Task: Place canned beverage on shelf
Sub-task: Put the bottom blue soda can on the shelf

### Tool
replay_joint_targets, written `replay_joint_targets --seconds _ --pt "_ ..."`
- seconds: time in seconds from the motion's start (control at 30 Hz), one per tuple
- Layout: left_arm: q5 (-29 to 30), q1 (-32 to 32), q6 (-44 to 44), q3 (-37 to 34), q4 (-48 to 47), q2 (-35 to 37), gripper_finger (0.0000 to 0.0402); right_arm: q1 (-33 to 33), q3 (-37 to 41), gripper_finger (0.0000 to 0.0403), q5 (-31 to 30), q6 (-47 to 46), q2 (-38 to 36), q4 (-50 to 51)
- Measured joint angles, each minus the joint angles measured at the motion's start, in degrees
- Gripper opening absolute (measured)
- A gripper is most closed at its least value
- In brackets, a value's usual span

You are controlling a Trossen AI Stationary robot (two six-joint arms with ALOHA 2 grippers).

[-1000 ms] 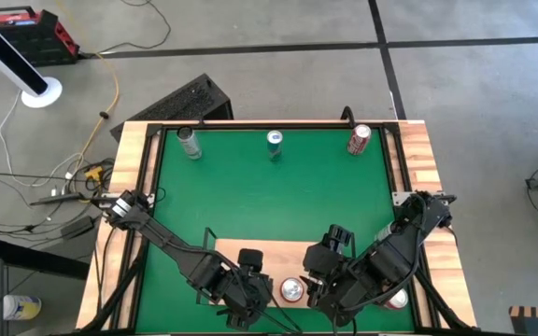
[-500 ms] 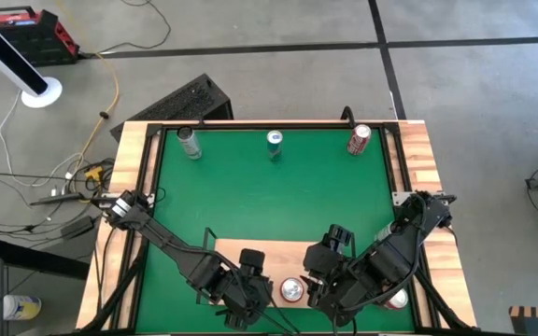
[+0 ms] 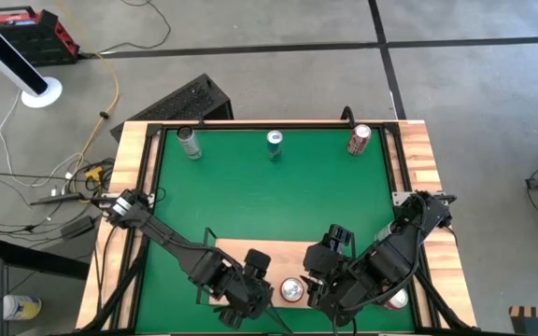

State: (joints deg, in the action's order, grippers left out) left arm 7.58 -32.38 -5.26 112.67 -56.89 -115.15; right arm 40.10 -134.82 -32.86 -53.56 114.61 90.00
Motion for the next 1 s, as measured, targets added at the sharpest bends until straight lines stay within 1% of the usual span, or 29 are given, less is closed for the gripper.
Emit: replay_joint_targets --seconds 0.2,0.47,1.0 --pt "-2.2 1.4 0.2 0.0 0.1 0.0 0.0243 0.0 0.0 0.0358 0.0 0.0 0.0 0.0" --pt "-2.8 1.6 3.0 0.0 0.2 0.0 0.0250 0.0 0.0 0.0358 0.0 0.0 0.0 0.0" --pt "-4.6 1.7 4.1 0.0 0.2 0.0 0.0250 -0.1 0.0 0.0358 0.0 0.0 0.0 0.0"
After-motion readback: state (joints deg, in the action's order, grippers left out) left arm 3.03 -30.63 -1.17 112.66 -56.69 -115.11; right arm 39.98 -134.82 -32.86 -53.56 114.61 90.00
